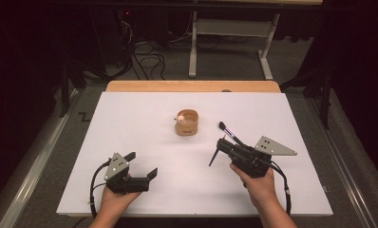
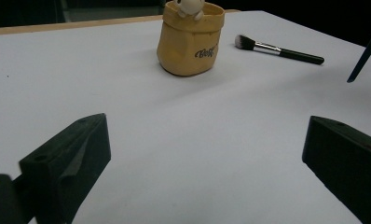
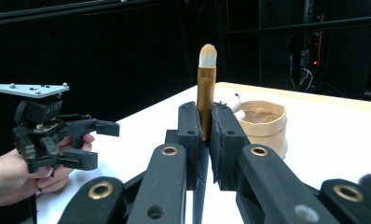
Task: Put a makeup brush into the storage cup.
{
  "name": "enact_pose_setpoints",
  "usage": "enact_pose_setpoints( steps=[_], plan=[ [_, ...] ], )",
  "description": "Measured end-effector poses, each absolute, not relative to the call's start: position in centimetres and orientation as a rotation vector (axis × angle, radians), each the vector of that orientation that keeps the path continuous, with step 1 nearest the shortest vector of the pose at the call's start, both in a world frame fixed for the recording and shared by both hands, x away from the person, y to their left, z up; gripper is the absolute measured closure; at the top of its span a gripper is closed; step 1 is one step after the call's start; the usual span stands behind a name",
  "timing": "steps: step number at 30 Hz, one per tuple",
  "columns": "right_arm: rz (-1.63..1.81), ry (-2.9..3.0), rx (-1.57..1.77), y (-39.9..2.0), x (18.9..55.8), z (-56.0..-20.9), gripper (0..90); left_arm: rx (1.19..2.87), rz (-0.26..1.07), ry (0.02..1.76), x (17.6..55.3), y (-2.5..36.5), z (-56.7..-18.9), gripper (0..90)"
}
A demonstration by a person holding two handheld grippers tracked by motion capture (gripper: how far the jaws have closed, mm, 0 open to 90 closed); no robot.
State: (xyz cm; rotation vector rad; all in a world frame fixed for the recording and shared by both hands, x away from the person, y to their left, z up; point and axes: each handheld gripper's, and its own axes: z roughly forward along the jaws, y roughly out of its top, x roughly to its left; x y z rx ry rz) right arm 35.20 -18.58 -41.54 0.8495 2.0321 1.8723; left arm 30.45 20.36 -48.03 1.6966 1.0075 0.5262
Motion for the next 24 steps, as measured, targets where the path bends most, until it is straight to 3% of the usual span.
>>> enact_pose_setpoints(
  steps=[24],
  plan=[
    [1.757,1.954,0.854,-19.0,37.4,-41.9,84.9,1.676,0.526,0.995,29.8,20.5,-47.8,0.1]
  ],
)
